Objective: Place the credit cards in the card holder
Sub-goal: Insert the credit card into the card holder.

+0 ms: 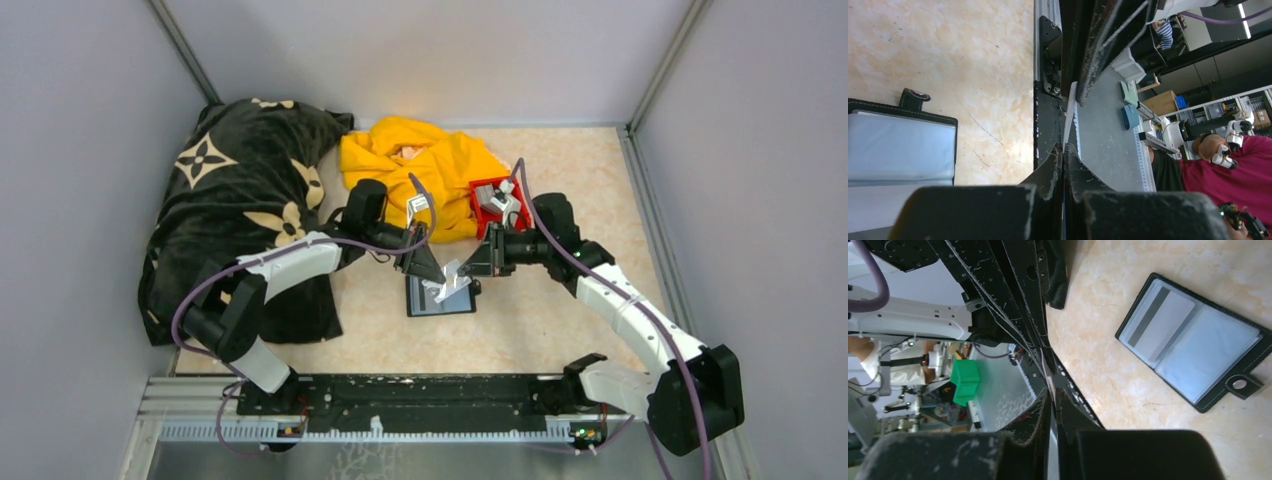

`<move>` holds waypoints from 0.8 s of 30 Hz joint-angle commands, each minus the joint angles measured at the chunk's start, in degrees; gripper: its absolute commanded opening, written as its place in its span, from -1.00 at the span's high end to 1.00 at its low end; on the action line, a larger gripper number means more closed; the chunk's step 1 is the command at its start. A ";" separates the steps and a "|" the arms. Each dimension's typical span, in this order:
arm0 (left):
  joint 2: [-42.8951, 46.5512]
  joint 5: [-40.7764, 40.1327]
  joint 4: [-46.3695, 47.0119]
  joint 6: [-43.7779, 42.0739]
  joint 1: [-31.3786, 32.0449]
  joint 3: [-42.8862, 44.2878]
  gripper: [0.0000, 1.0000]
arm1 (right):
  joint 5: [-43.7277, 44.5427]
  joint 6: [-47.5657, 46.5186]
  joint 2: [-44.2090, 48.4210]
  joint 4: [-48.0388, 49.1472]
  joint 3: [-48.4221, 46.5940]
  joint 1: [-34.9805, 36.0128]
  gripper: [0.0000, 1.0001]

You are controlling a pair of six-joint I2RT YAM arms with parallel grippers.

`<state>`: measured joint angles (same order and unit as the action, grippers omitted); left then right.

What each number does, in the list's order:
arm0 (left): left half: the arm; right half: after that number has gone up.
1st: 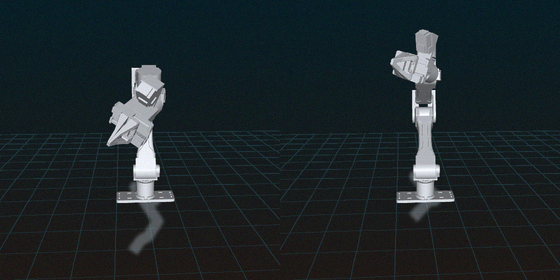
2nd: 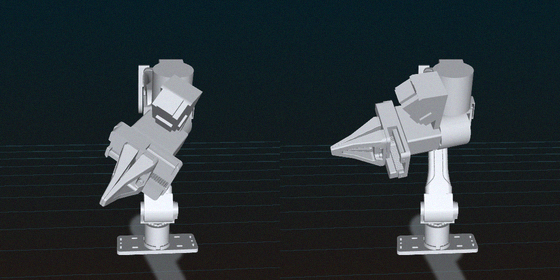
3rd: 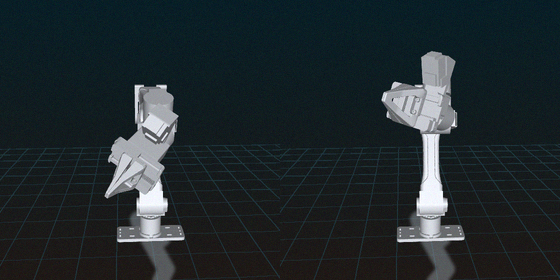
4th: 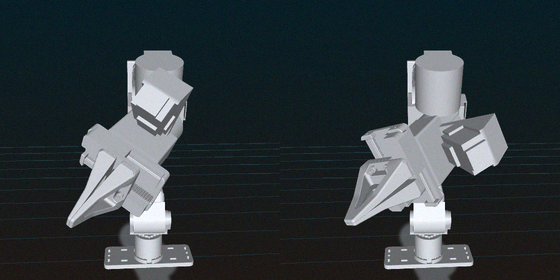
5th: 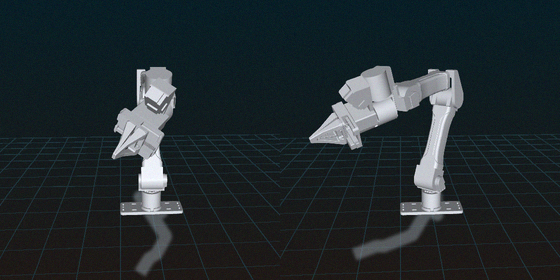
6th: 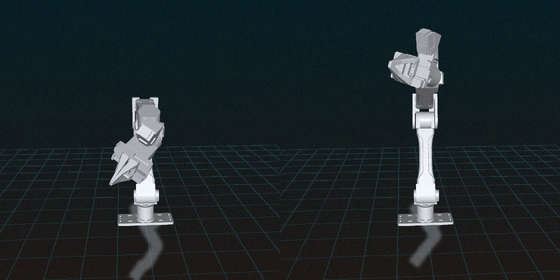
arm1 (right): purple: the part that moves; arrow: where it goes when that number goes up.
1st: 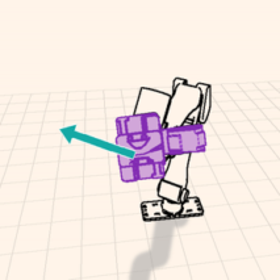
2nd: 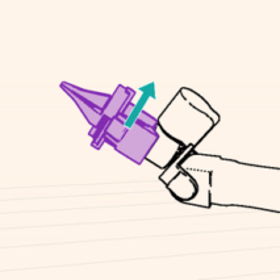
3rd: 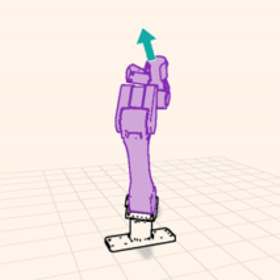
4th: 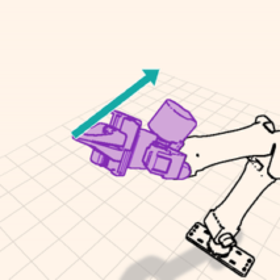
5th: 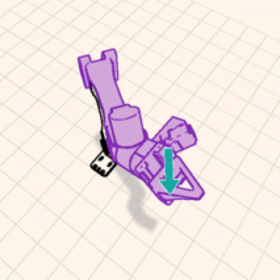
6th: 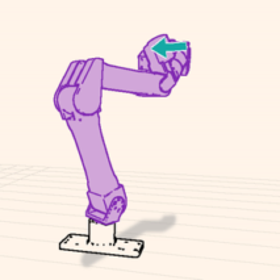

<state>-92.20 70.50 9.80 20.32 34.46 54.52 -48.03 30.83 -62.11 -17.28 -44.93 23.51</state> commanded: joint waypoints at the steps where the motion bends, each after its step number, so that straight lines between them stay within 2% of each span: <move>1: -0.37 -6.94 0.93 0.51 -1.44 0.72 1.00 | 0.97 -0.95 0.27 0.92 -0.98 0.40 0.67; 4: 0.56 -18.13 -0.24 3.07 -1.67 -0.79 1.00 | 6.99 -1.90 1.22 -0.43 -1.50 0.40 0.35; 7: 2.12 -28.20 2.96 10.12 -1.67 -4.73 1.00 | 11.66 -2.16 1.78 -0.57 -1.12 0.40 0.18; 14: 7.88 -43.62 14.39 27.81 -1.37 -19.04 1.00 | 23.27 -2.61 2.91 -0.14 1.67 0.48 0.12; 18: 9.76 -49.25 18.68 34.71 -0.25 -24.57 1.00 | 26.93 -2.36 2.14 1.45 3.91 1.42 0.34; 21: 9.98 -52.52 21.69 38.81 1.64 -27.14 1.00 | 29.92 -2.40 0.55 2.45 4.93 3.33 0.72; 24: 9.58 -55.59 23.71 41.04 4.04 -28.25 1.00 | 32.79 -2.04 -1.23 3.67 5.78 5.30 0.98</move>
<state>-83.46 21.65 26.52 54.96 35.86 27.49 -20.69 29.02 -61.71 -17.87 -39.62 26.35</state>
